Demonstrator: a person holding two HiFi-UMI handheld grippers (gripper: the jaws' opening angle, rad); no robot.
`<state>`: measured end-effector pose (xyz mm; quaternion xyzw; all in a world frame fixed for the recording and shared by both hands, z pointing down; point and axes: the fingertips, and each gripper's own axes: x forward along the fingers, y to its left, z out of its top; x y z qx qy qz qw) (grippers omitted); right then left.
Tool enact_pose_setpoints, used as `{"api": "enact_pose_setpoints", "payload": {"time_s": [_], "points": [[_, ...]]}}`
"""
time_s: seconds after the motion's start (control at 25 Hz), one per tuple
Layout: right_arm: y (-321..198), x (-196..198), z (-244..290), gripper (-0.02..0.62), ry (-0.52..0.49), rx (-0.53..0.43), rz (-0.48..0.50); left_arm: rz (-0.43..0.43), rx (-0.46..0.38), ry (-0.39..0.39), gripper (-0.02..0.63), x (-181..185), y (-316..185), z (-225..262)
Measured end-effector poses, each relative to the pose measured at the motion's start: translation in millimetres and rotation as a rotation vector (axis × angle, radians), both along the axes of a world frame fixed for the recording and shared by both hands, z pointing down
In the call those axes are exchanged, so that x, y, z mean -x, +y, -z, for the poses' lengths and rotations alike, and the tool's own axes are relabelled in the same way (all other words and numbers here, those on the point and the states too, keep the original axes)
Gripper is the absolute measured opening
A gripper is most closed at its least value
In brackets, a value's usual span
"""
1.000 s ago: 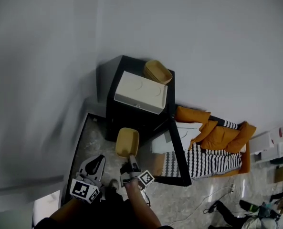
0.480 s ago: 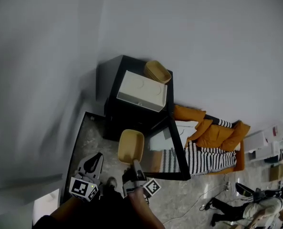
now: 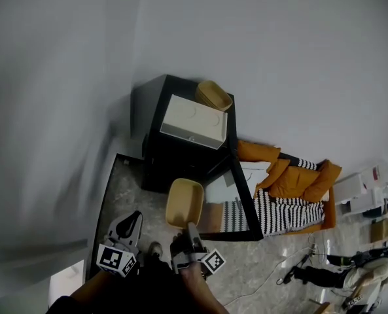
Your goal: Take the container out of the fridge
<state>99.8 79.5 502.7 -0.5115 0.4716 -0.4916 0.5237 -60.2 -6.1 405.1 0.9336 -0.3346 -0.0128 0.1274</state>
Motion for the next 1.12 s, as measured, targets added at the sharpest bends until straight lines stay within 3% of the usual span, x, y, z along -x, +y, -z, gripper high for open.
{"api": "enact_pose_setpoints", "payload": {"time_s": [1.12], "points": [[11,15,0,0.196,0.007,-0.003,-0.004,-0.012,-0.007,0.009,0.017,-2,4,2]]}}
